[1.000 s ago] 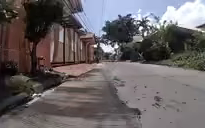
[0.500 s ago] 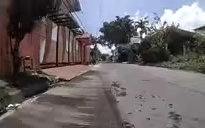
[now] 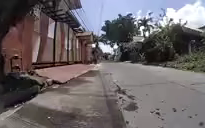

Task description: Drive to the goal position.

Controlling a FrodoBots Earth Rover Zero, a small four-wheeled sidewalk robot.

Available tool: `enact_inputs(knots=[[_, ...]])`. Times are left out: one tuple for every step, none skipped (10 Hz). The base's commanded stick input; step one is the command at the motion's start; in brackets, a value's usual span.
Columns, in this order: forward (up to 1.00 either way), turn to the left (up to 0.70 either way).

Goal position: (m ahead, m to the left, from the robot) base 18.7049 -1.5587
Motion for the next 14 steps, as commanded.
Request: enact_inputs(knots=[[1.0, -0.04], [1.0, -0.04], [1.0, -0.04], [1.0, -0.04], [1.0, -0.04], [1.0, -0.04], [1.0, -0.2], [1.0, -0.38], [1.0, -0.32], [1.0, -0.21], [1.0, -0.1], [1.0, -0.01], [1.0, -0.01], [1.0, -0.01]])
